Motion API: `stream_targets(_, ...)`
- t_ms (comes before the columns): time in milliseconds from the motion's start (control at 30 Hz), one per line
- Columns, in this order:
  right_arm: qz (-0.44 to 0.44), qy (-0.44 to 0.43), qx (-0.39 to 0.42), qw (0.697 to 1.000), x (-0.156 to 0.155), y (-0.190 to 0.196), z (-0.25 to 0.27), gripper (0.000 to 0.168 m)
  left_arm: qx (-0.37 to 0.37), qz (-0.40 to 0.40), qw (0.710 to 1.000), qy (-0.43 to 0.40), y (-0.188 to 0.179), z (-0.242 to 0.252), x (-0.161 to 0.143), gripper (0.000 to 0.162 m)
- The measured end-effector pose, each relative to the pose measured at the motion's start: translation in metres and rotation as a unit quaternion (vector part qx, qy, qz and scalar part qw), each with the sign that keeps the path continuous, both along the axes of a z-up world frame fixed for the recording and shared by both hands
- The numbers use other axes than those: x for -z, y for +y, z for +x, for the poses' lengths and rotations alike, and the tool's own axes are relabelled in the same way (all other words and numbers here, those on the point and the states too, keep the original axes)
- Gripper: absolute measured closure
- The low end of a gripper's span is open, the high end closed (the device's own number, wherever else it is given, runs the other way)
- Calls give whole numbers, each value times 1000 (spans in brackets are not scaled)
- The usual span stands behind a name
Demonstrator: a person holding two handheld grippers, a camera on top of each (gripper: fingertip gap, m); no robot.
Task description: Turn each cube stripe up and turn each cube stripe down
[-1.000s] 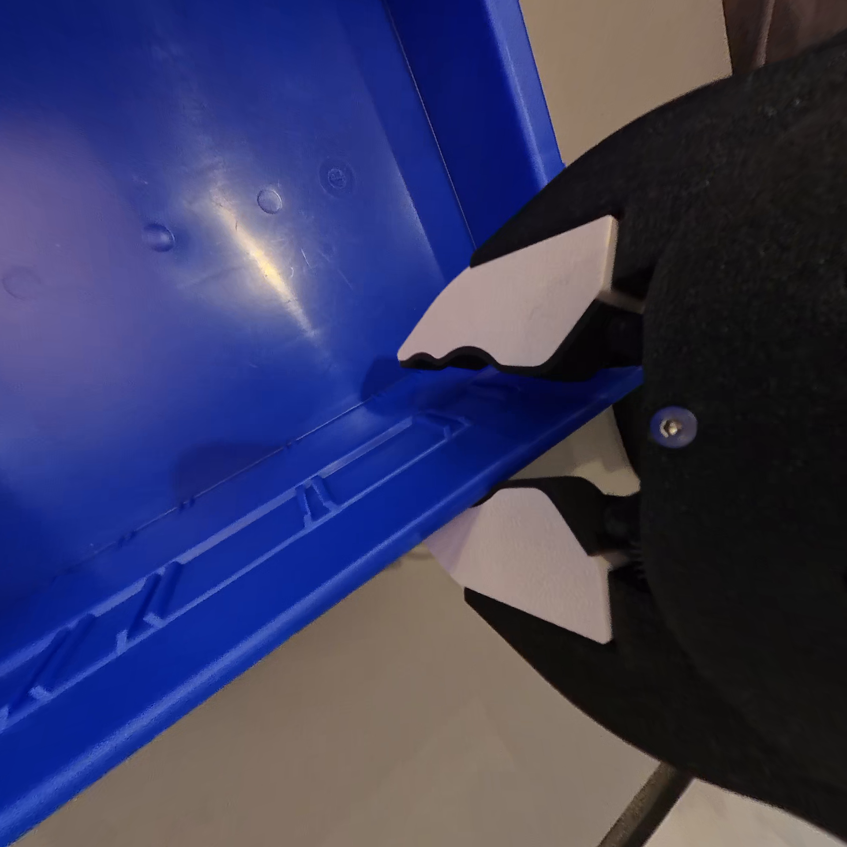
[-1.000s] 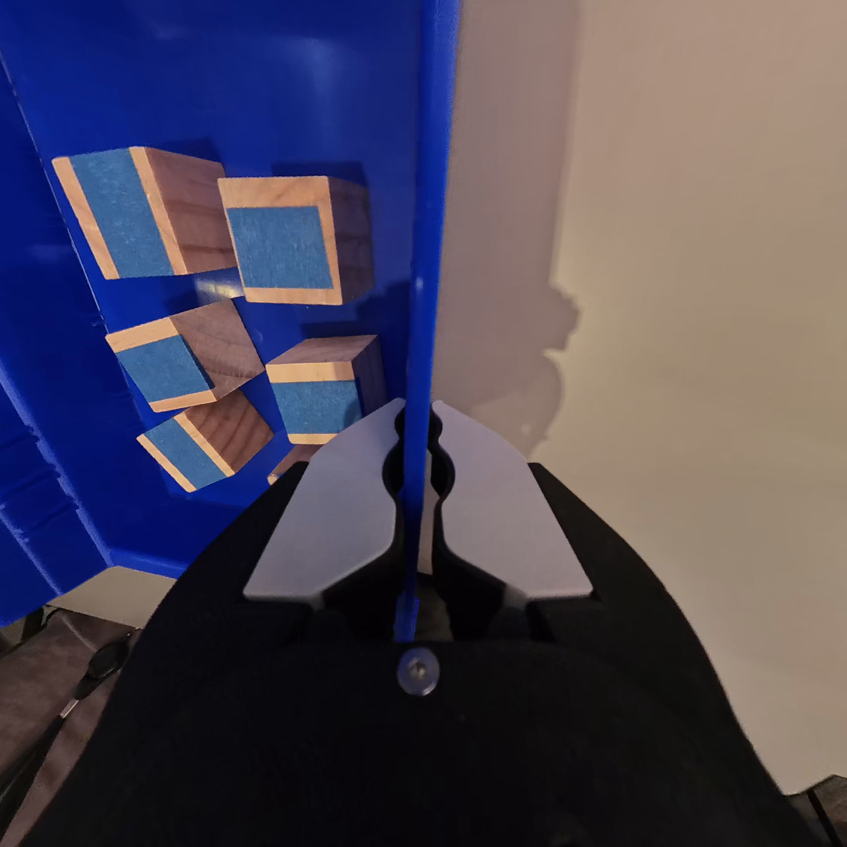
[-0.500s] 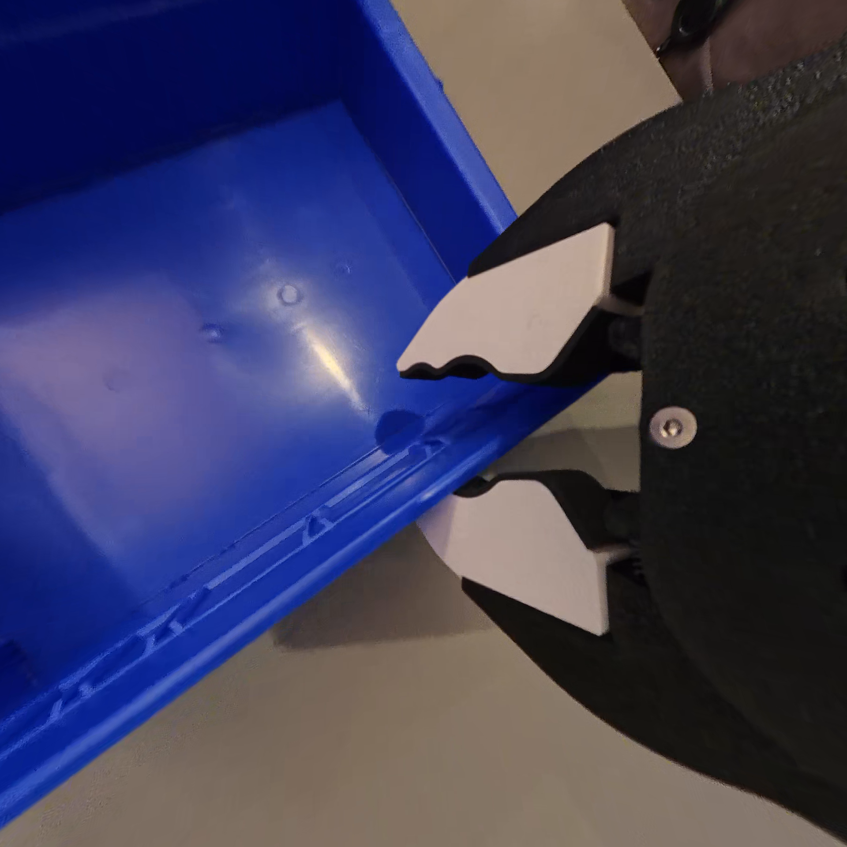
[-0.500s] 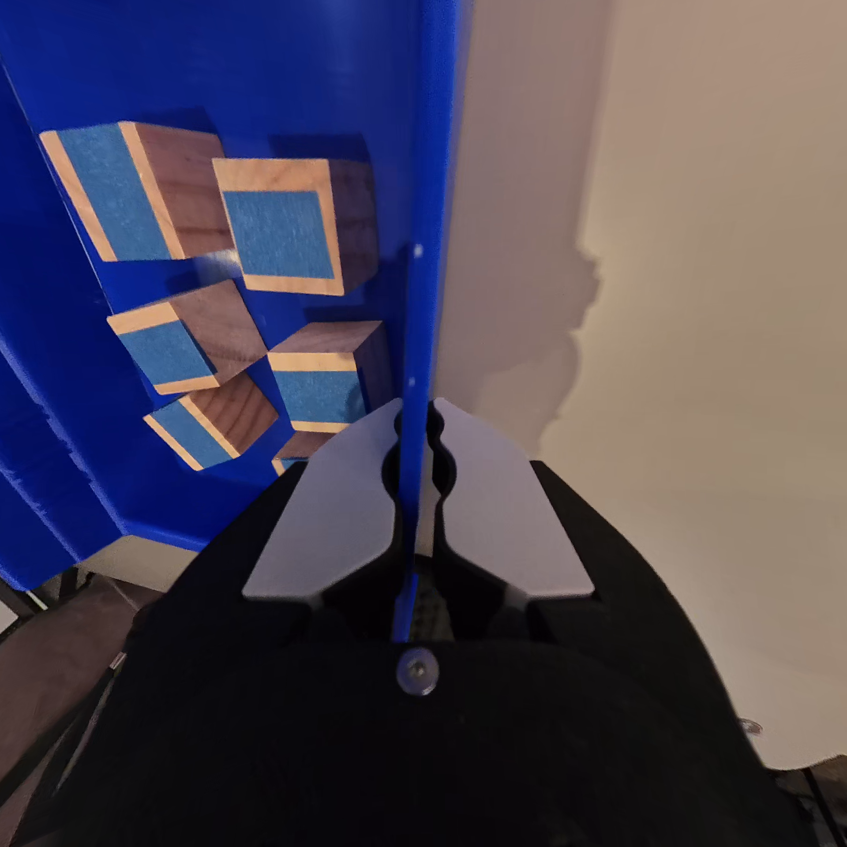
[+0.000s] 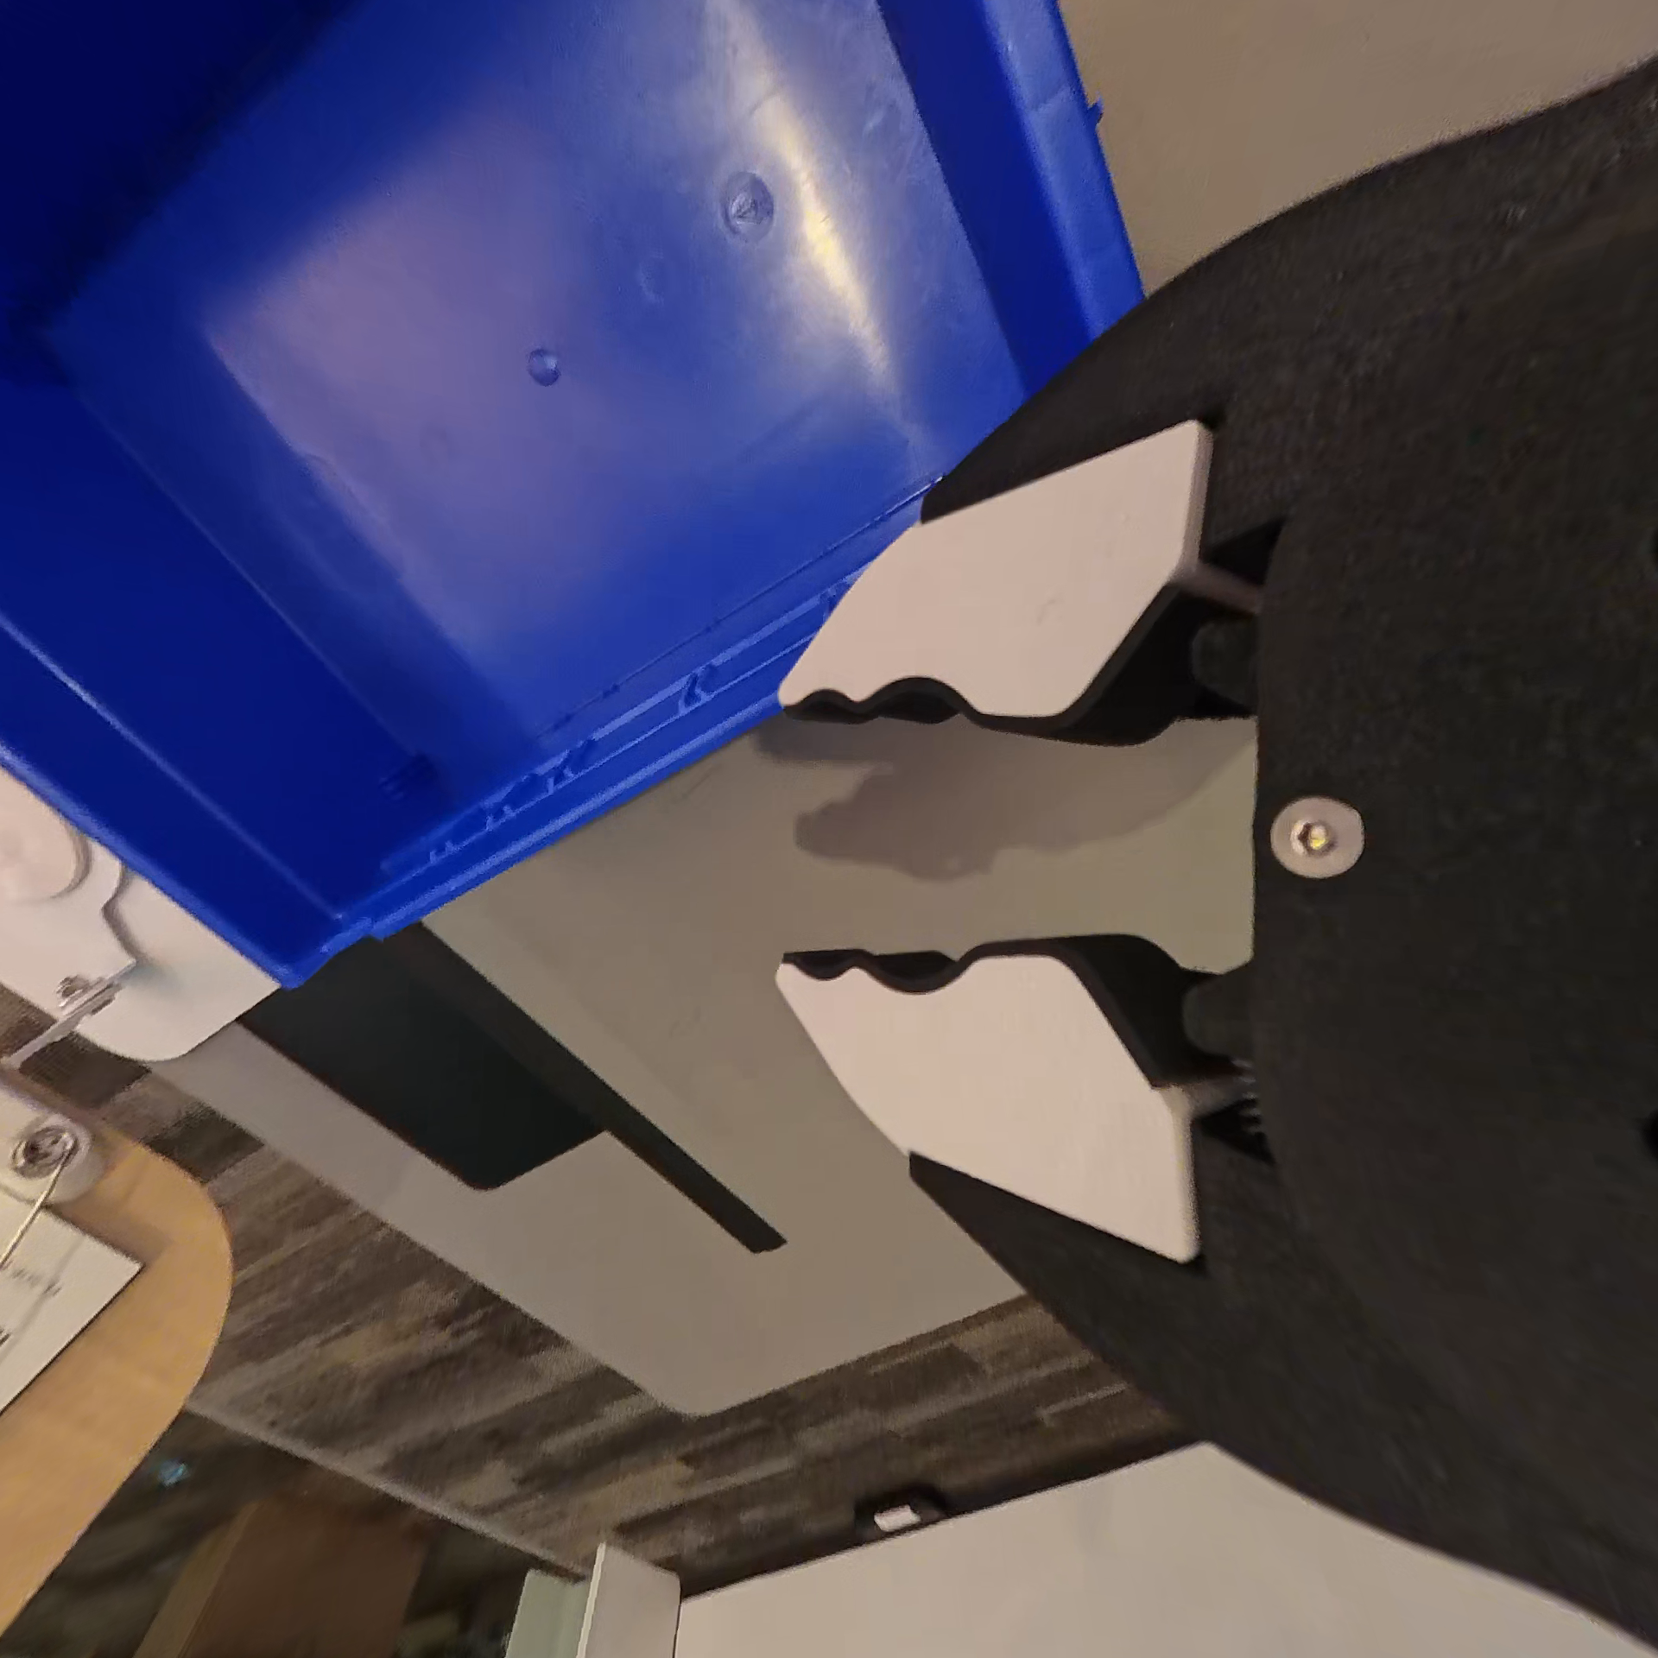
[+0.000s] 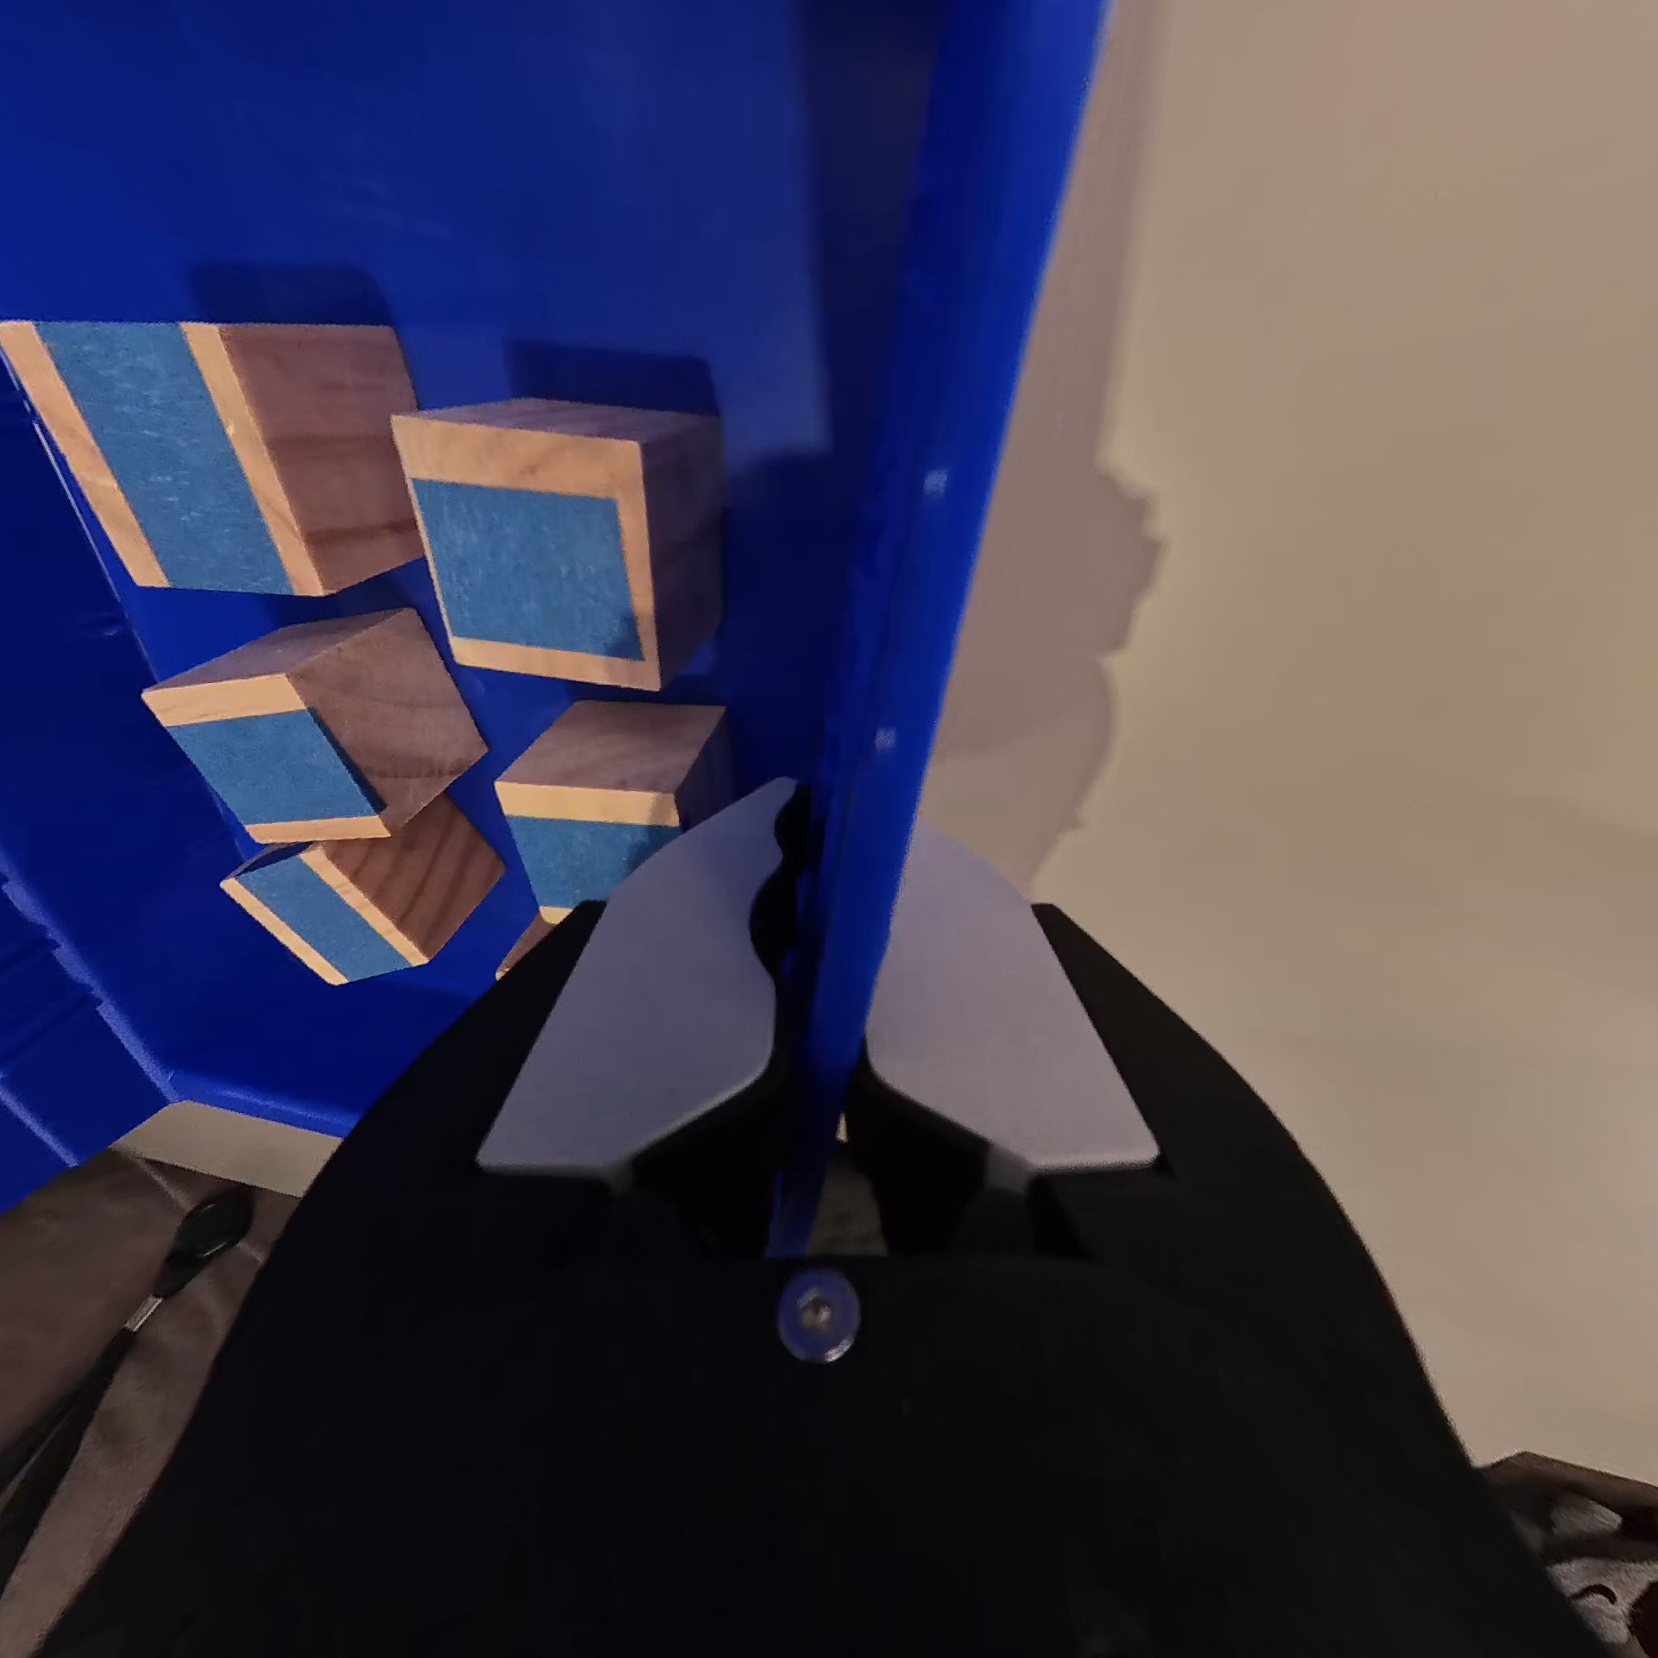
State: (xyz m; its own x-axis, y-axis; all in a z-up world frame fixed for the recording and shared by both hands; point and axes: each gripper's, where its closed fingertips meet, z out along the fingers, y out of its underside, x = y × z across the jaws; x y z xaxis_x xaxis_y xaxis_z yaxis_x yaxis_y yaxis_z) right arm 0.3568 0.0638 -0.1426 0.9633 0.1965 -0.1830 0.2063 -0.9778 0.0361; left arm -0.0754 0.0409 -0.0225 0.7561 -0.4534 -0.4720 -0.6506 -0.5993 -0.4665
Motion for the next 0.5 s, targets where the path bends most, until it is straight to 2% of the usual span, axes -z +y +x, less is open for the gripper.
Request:
stream_targets(33, -1, 2, 3, 1000, 0, 0, 0, 162, -3, 8, 1000, 5, 2, -1, -2, 113)
stream_targets(233, -14, -8, -4, 1000, 2, -1, 0, 162, -2, 51, 999, -17, 16, 5, -15, 111)
stream_targets(500, -21, 5, 1, 1000, 1, -7, 17, 163, -10, 70, 996, -51, 24, -4, -36, 110)
